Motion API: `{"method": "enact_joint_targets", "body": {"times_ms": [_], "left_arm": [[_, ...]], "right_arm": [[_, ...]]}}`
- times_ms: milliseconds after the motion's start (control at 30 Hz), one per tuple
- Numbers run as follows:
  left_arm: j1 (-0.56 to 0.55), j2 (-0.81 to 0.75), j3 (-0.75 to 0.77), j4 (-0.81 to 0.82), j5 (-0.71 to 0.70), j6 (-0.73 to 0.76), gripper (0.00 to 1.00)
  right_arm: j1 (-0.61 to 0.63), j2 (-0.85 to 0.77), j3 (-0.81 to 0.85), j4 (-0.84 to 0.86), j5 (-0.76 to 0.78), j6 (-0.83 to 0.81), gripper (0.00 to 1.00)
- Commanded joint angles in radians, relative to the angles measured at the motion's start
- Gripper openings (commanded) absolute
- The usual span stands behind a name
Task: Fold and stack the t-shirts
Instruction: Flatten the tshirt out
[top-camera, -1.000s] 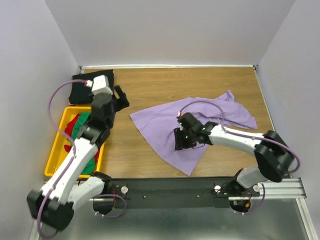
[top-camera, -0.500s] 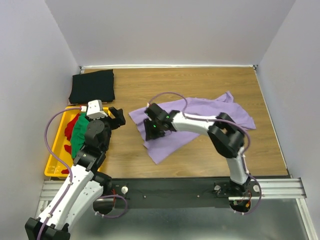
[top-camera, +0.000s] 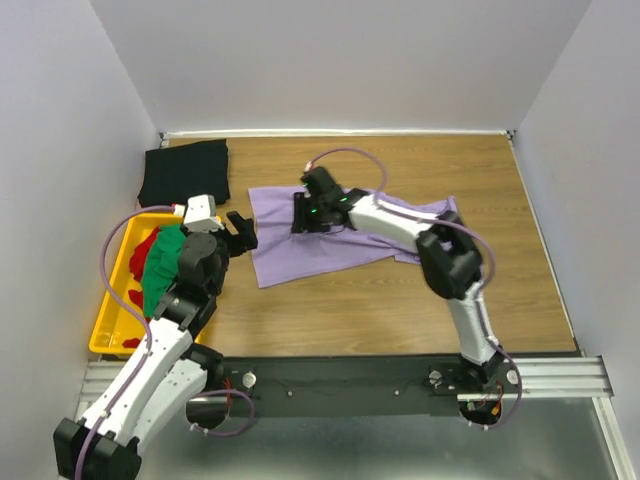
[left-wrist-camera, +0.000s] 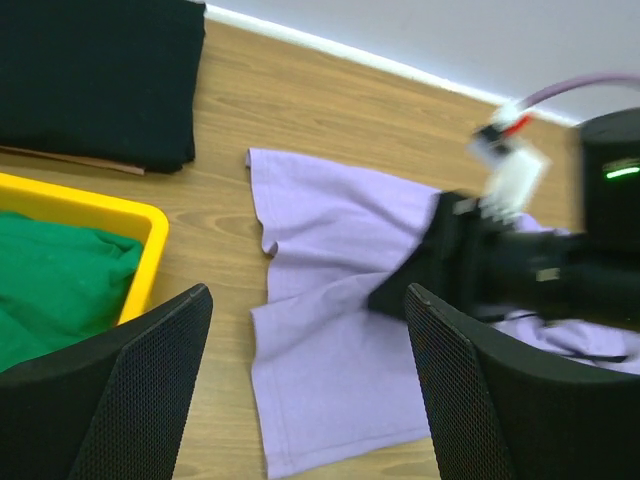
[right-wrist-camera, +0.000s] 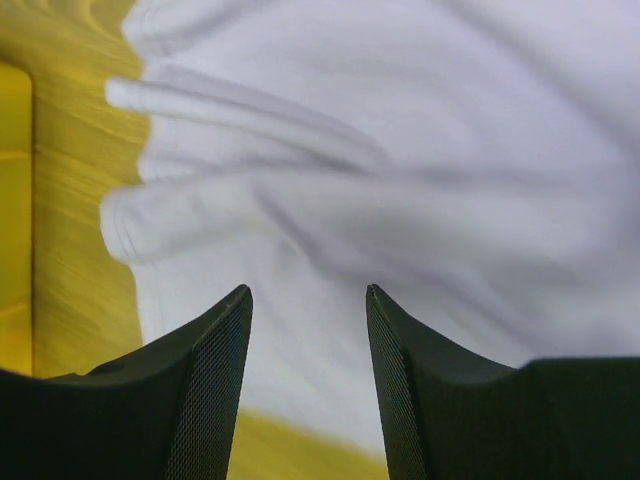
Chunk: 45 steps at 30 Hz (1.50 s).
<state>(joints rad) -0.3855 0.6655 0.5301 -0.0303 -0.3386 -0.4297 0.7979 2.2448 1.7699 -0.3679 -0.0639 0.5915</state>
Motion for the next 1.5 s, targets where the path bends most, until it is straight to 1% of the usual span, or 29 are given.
{"method": "enact_joint_targets", "body": {"times_ms": [0, 67, 100, 133, 167, 200, 233, 267, 300, 333, 400, 433, 467, 567, 633, 700, 733, 867, 967, 1267, 1467], "left_arm": [[0.004, 0.072, 0.025, -0.014, 0.084, -0.032, 0.85], [0.004, 0.123, 0.053, -0.061, 0.122, -0.075, 0.84], [0.004, 0.176, 0.063, -0.118, 0.142, -0.09, 0.84], [0.004, 0.204, 0.089, -0.144, 0.183, -0.109, 0.84], [0.0, 0.232, 0.102, -0.167, 0.205, -0.109, 0.84], [0.0, 0.29, 0.116, -0.221, 0.217, -0.115, 0.84], [-0.001, 0.318, 0.146, -0.25, 0.222, -0.125, 0.84], [-0.006, 0.348, 0.162, -0.31, 0.222, -0.123, 0.83], [-0.009, 0.408, 0.174, -0.341, 0.217, -0.121, 0.83], [-0.013, 0.434, 0.192, -0.367, 0.211, -0.126, 0.83], [-0.03, 0.492, 0.203, -0.428, 0.176, -0.141, 0.8], [-0.038, 0.505, 0.206, -0.44, 0.167, -0.145, 0.79], [-0.052, 0.519, 0.209, -0.465, 0.149, -0.158, 0.78], [-0.072, 0.552, 0.208, -0.487, 0.118, -0.178, 0.75], [-0.082, 0.589, 0.196, -0.488, 0.115, -0.179, 0.75], [-0.09, 0.63, 0.192, -0.49, 0.121, -0.185, 0.71], [-0.102, 0.641, 0.191, -0.49, 0.11, -0.193, 0.67], [-0.108, 0.658, 0.185, -0.473, 0.09, -0.213, 0.58], [-0.107, 0.671, 0.182, -0.451, 0.089, -0.218, 0.56], [-0.107, 0.737, 0.174, -0.425, 0.05, -0.245, 0.55], [-0.108, 0.781, 0.163, -0.407, 0.061, -0.242, 0.55]], "right_arm": [[-0.048, -0.347, -0.266, -0.017, 0.144, -0.022, 0.57], [-0.08, -0.462, -0.386, -0.02, 0.188, -0.007, 0.56], [-0.088, -0.561, -0.452, -0.019, 0.203, 0.002, 0.57], [-0.094, -0.62, -0.555, -0.019, 0.241, 0.004, 0.57], [-0.094, -0.666, -0.613, -0.02, 0.256, 0.008, 0.56], [-0.097, -0.71, -0.657, -0.02, 0.265, 0.019, 0.57], [-0.097, -0.803, -0.746, -0.019, 0.275, 0.022, 0.57], [-0.097, -0.844, -0.783, -0.02, 0.28, 0.037, 0.57], [-0.097, -0.891, -0.82, -0.02, 0.285, 0.047, 0.57], [-0.097, -0.972, -0.892, -0.02, 0.288, 0.057, 0.57], [-0.097, -1.054, -0.952, -0.02, 0.292, 0.086, 0.57], [-0.097, -1.124, -0.975, -0.019, 0.295, 0.094, 0.57], [-0.098, -1.154, -1.015, -0.02, 0.299, 0.108, 0.57], [-0.098, -1.246, -1.059, -0.02, 0.308, 0.111, 0.57], [-0.098, -1.277, -1.076, -0.02, 0.312, 0.114, 0.57], [-0.098, -1.301, -1.093, -0.02, 0.317, 0.117, 0.57], [-0.098, -1.304, -1.098, -0.02, 0.311, 0.117, 0.57], [-0.098, -1.301, -1.116, -0.019, 0.283, 0.125, 0.56], [-0.1, -1.307, -1.135, -0.017, 0.274, 0.131, 0.56], [-0.098, -1.338, -1.17, -0.017, 0.286, 0.131, 0.56], [-0.098, -1.334, -1.173, -0.016, 0.289, 0.134, 0.56]]}}
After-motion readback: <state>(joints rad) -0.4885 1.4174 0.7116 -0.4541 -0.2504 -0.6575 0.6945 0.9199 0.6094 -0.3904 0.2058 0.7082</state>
